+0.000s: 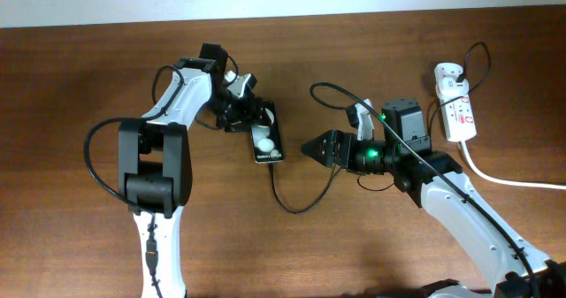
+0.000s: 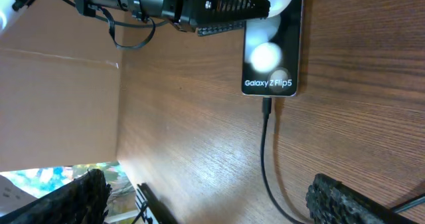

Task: Plug charger to phone and switch on socket
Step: 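Lower the phone flat onto the table with the left gripper and release, then lift the left arm away and move the right gripper to the power strip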

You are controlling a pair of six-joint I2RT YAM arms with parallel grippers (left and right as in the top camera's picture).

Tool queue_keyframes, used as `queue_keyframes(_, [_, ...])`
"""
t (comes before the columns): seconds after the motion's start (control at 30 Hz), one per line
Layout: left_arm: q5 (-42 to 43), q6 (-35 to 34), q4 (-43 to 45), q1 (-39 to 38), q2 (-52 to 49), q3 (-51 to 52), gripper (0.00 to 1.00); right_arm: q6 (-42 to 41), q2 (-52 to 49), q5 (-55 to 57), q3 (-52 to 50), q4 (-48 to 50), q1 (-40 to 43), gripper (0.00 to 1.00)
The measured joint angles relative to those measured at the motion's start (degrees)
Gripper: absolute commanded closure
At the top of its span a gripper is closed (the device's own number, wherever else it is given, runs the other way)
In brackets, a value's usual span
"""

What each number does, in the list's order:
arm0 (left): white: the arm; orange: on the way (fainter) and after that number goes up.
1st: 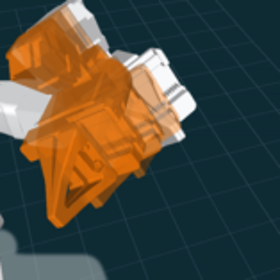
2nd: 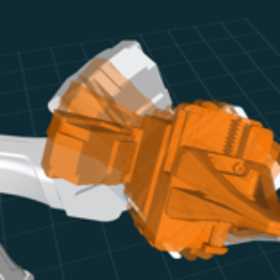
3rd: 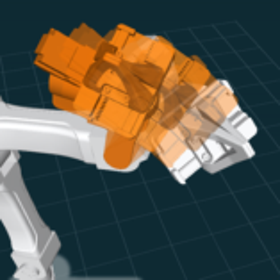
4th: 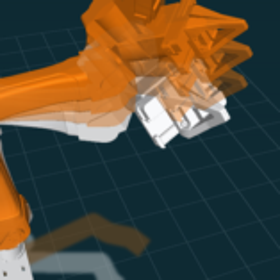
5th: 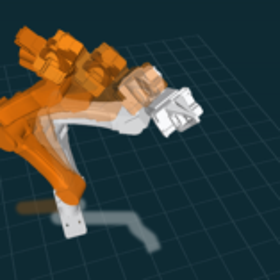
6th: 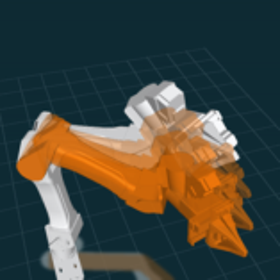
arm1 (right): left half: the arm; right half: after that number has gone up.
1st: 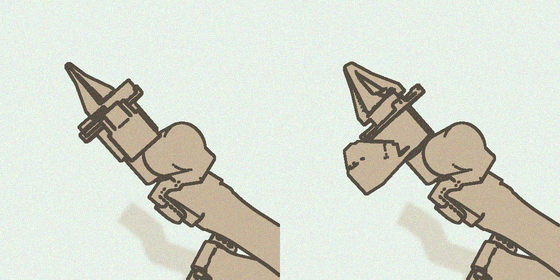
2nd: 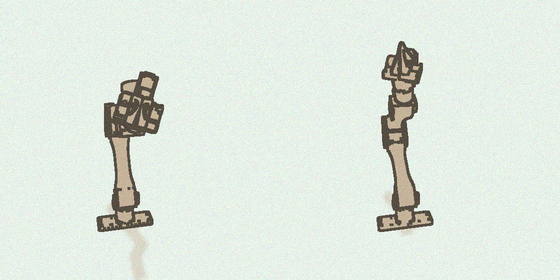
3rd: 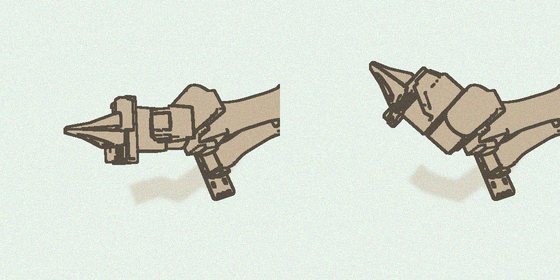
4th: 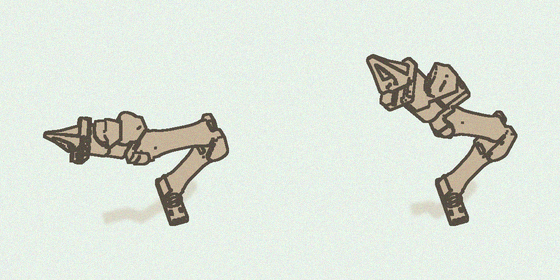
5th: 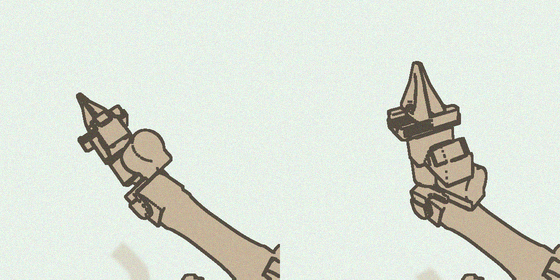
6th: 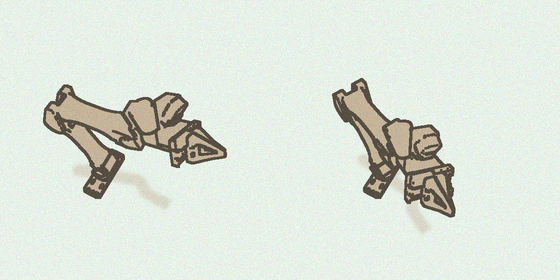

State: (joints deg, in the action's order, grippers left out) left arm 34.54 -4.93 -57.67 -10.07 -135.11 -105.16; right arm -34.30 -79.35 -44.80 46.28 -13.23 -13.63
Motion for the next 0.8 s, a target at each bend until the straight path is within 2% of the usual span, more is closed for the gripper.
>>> queue_keyframes(0.33, [-10.6, 0.0, -2.5, 0.8, 0.6, -3.2, 0.33, 0.2, 0.0, 0.0, 0.0, -1.4, 0.0, 0.01])
queue_keyframes(0.57, [-20.2, 0.0, -20.1, 2.6, 2.1, -27.9, 0.27, 2.8, 0.0, 0.2, 0.0, -4.7, 0.0, 0.01])
queue_keyframes(0.67, [-21.5, 0.0, -25.7, 2.6, 3.6, -38.6, 0.28, 5.3, 0.0, 0.4, 0.0, -6.4, 0.0, 0.05])
queue_keyframes(0.8, [-21.3, 0.1, -32.1, 2.6, 5.1, -47.5, 0.26, 7.0, 0.0, 0.9, 0.0, -6.8, 0.0, 0.1])
